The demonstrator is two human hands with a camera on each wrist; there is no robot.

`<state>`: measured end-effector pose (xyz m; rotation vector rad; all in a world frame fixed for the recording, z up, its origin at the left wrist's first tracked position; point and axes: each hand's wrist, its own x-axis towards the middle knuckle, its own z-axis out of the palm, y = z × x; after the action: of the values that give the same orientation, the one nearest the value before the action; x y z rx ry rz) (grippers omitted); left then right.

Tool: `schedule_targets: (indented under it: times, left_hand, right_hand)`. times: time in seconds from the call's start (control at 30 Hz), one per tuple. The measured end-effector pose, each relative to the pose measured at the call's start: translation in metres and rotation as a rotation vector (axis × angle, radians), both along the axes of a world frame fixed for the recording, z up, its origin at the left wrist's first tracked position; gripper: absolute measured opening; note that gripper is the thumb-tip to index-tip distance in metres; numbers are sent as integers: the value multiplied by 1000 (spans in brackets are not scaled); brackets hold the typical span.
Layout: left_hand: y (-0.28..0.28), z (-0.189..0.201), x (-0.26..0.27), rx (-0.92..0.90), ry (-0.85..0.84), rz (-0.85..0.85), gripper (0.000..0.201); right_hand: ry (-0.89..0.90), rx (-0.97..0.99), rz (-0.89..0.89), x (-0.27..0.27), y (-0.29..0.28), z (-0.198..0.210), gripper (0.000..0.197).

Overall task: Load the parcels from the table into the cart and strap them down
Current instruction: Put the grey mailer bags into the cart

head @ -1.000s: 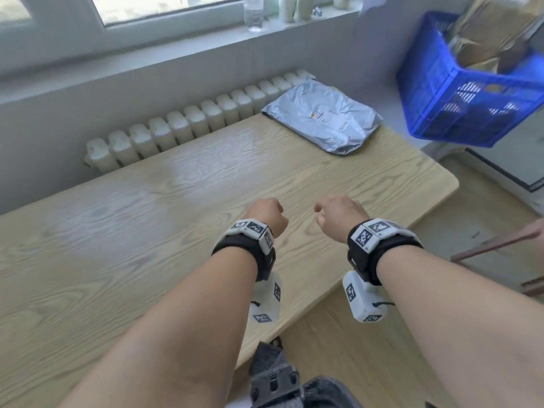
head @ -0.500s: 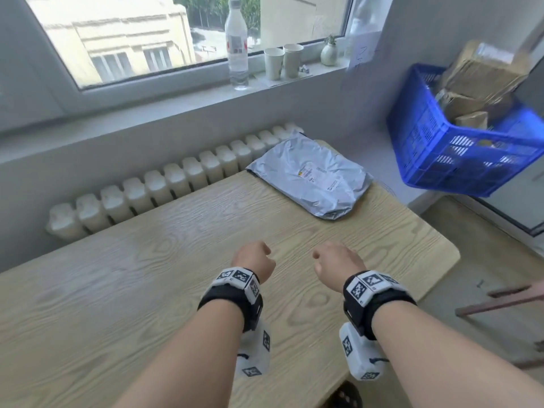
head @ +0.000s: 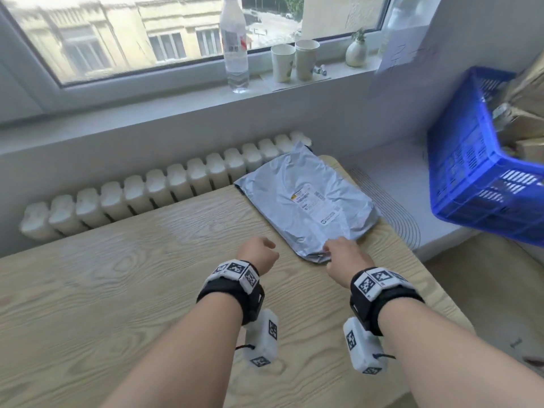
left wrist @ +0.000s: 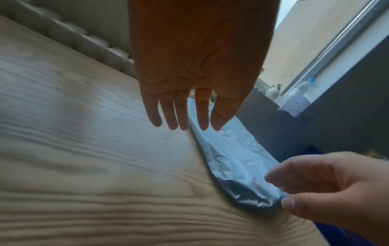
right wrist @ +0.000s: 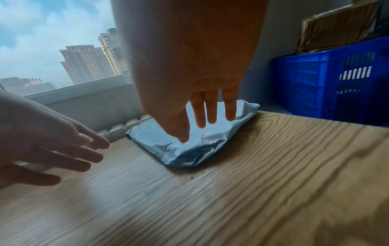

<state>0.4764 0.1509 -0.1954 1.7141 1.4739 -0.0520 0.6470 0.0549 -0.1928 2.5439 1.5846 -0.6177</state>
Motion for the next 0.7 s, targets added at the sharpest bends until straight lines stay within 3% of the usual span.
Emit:
schedule_targets:
  times: [0.27, 0.4, 0.5, 0.63, 0.7]
  left_hand:
    - [17, -37, 54, -161, -47, 345, 55]
    - [30, -48, 72, -165, -72, 464, 61]
    - [40, -50, 87, -185, -181, 596, 52]
    - [49, -56, 102, -287, -407, 813, 60]
    - [52, -61, 107, -282, -442, 849, 48]
  right_hand:
    - [-13, 119, 141, 70, 40, -30, 48]
    - [-8, 131, 59, 93, 55, -37, 62]
    - [61, 55, -16, 106, 62, -41, 72]
    - [47, 52, -20, 115, 68, -45, 73]
    - [35, 48, -31, 118, 71, -47, 73]
